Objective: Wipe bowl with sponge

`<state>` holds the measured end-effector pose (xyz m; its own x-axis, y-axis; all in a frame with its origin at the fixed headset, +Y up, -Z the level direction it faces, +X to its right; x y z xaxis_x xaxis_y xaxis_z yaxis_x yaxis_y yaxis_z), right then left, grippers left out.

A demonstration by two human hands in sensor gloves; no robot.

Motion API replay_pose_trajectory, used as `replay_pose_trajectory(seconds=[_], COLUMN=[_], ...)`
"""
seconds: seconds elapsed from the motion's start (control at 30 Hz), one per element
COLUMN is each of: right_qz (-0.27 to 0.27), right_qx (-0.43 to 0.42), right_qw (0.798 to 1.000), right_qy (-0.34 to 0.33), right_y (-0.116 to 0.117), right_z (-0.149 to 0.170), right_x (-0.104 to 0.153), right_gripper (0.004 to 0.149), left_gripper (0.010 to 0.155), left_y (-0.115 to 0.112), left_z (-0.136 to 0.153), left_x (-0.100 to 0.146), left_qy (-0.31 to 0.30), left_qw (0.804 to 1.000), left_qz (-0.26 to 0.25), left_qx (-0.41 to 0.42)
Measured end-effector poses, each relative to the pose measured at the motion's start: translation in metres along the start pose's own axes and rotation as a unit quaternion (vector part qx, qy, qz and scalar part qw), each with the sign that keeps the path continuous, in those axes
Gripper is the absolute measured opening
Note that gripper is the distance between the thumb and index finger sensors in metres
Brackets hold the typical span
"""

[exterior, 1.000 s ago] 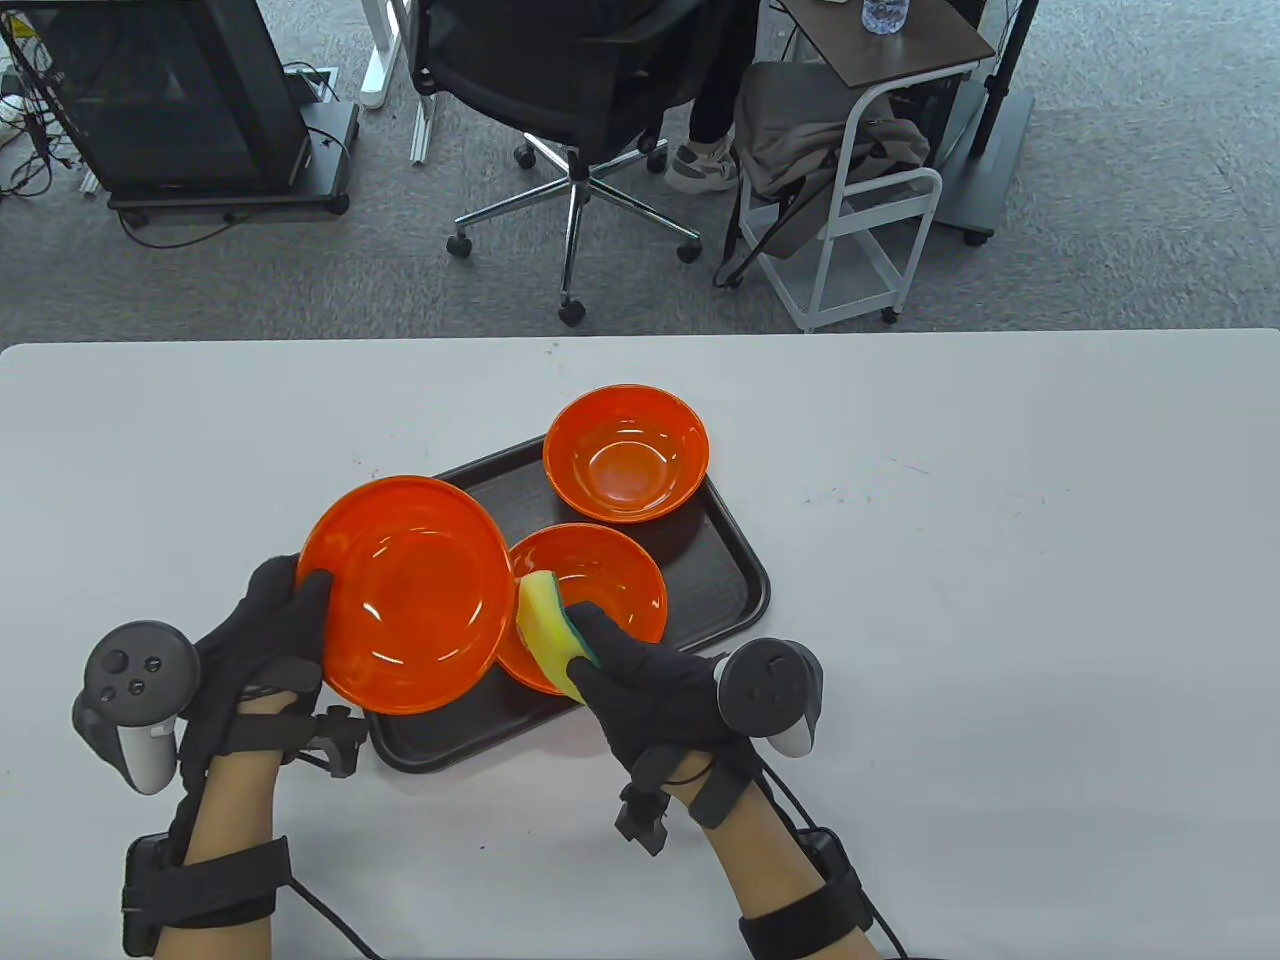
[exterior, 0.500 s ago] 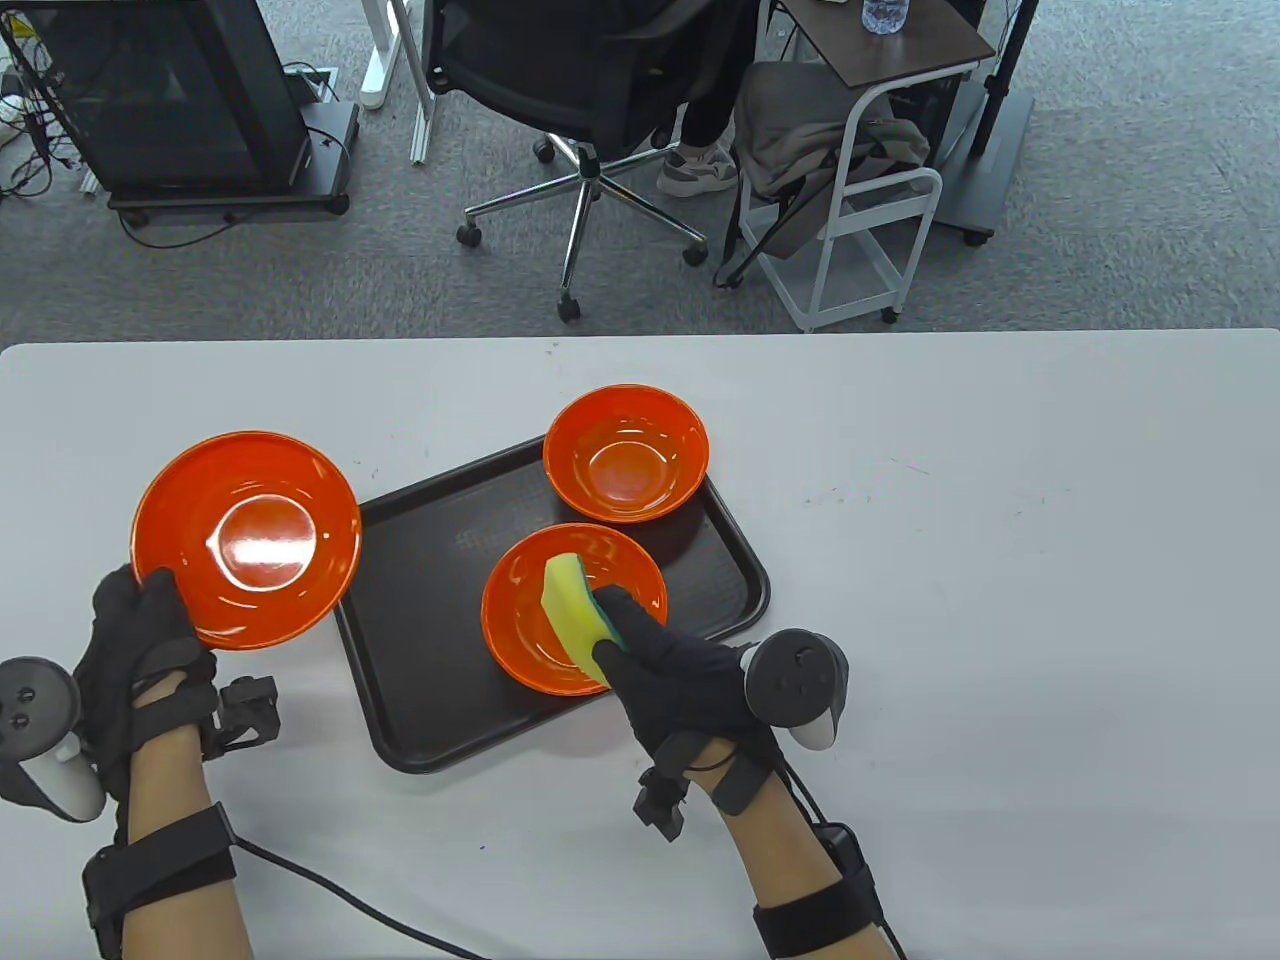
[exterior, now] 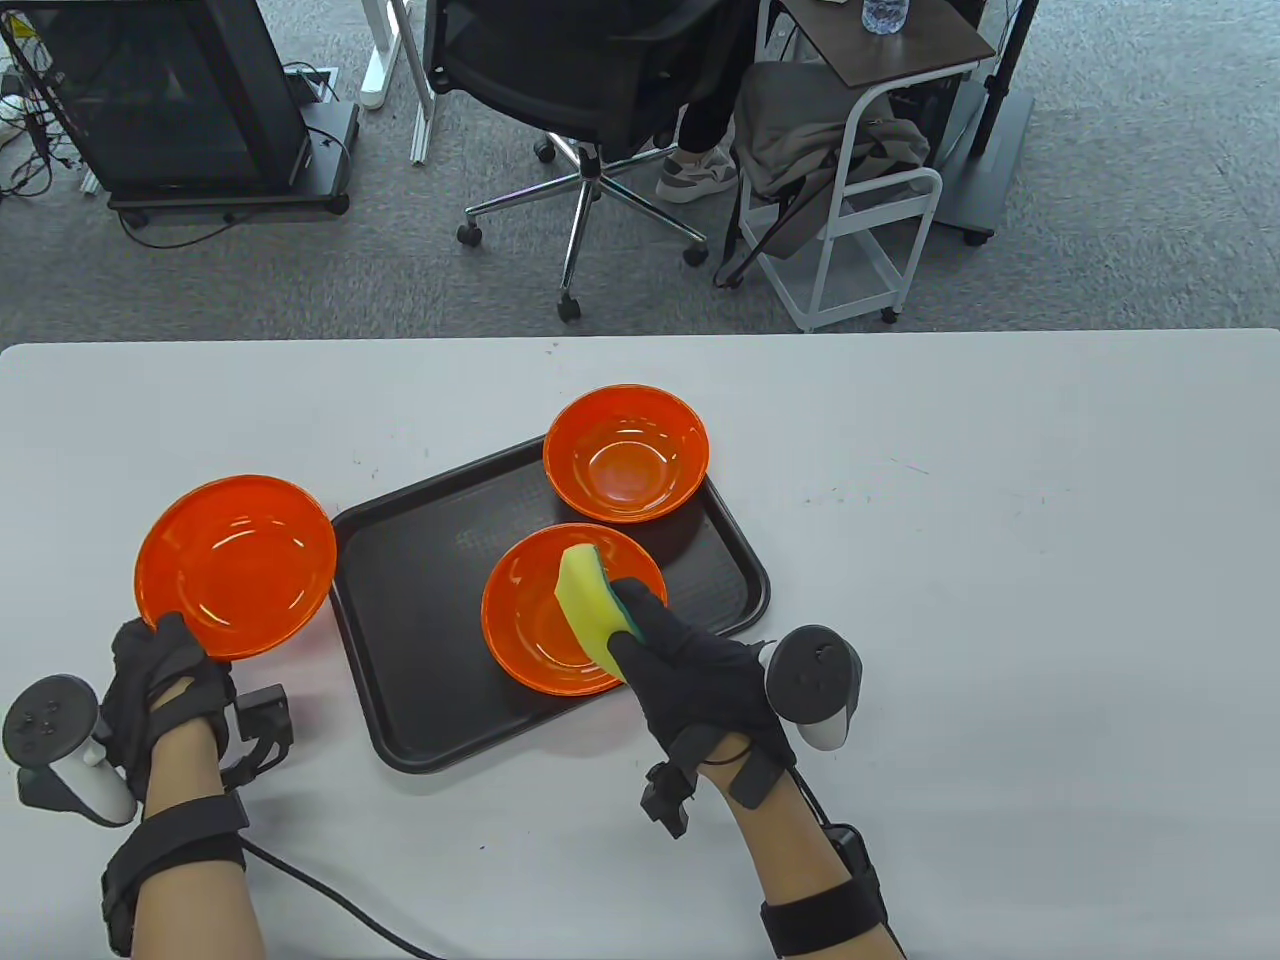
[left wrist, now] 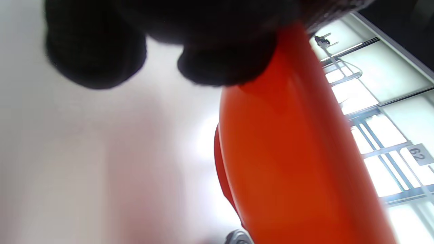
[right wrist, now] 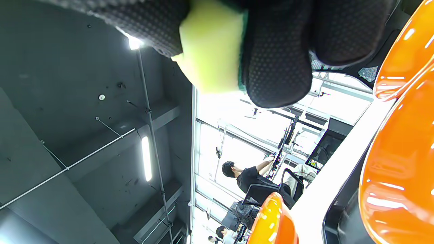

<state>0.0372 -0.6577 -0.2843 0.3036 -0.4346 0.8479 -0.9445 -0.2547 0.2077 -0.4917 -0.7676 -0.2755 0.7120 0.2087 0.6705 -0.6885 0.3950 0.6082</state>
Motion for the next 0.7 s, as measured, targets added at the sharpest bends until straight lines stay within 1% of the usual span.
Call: replay_pose_trajectory(seconds=[0.17,0.4,0.57,0.7], right_qz=[0.003,0.003,0.005,0.006], right_qx=[-0.005,-0.007,-0.009,-0.010], right_qw=[1.000,1.000,1.000,1.000], right_qy=[0.001,0.000,0.000,0.000], right_y=[-0.002,-0.002,-0.003,-0.004], right_z=[0.001,0.000,0.000,0.000], right_x=[0.000,0.000,0.000,0.000], right_gripper=[0.051,0.051,0.051,0.051], left_gripper=[0.058,0.058,0.058,0.059], left_y=[-0.004,-0.005,-0.007,-0.005], left_z=[0.014,0.025,0.033,0.035], left_x=[-0.003,-0.003,-0.003,-0.002], left_qy=[0.020,0.044,0.067,0.072], left_qw=[0.999,0.999,0.998,0.997], left_qz=[-0.006,-0.007,-0.003,-0.014], left_qx=[-0.027,-0.026,-0.009,-0.002])
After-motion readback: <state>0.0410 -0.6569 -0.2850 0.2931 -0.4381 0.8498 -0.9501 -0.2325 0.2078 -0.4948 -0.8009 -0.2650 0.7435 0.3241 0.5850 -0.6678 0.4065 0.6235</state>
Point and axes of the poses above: the tracker on the back of each hand, its own z axis roughly to the little-finger side, its own x axis roughly from the fingertips to the wrist, y = z × x, the point moved 4 cm from there along -x, roughly from the wrist to the fingertips, and after that the axes turned 1 degree about x, right-handed, at the moved point
